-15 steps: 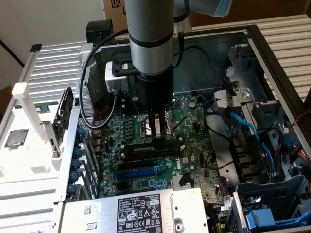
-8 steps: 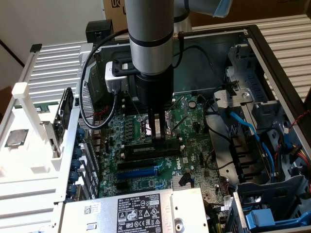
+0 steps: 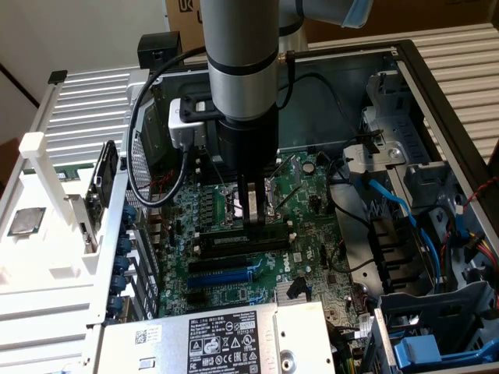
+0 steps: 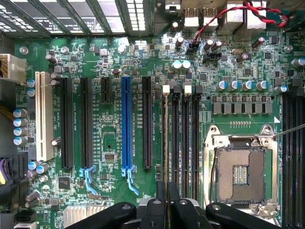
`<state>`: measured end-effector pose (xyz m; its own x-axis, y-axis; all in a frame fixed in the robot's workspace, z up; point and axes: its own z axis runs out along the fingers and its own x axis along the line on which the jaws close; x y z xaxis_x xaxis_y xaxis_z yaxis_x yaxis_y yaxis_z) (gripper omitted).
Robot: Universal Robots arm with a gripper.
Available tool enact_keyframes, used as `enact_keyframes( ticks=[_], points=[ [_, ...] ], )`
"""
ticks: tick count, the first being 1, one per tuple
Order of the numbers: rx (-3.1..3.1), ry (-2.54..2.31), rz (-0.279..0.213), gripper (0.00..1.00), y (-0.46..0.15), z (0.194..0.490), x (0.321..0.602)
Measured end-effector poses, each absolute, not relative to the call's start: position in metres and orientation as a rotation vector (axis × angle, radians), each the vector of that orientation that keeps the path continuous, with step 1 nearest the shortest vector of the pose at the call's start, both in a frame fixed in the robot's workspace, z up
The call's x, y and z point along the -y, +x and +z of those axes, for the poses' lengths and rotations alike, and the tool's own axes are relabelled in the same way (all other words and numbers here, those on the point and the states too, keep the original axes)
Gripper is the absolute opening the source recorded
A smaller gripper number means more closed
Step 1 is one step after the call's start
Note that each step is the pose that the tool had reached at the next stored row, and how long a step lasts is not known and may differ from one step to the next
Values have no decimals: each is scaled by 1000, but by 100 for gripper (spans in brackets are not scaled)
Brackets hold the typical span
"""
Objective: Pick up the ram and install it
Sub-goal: 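Insert the ram into the slot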
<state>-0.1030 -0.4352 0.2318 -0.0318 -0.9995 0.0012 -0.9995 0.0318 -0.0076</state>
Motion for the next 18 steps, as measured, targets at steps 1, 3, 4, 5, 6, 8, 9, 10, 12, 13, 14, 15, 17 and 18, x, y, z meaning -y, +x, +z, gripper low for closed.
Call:
enact_keyframes(
  ticks=[1,3,4,5,6,8,9,10,12,13,14,15,17,18],
  points=[
    [-2254,-2182,-10,13,-103,232,435],
    [-2255,-2181,-10,13,-103,232,435],
    [-2255,-2181,-10,13,-103,232,435],
    [-2255,-2181,-10,13,-103,232,435],
    [-2255,-2181,-10,13,-103,232,435],
    [-2255,-2181,-10,13,-103,232,435],
    [-2255,-2181,-10,13,-103,232,435],
    [-2255,-2181,-10,13,-104,232,435],
    [-2255,-2181,-10,13,-104,232,435],
    [-2255,-2181,-10,13,-104,232,435],
    [-2255,-2181,-10,13,-104,232,435],
    [-2255,-2181,-10,13,-104,232,435],
    [-2255,-2181,-10,13,-104,231,435],
    [-2254,-2181,-11,13,-104,231,435]
  ],
)
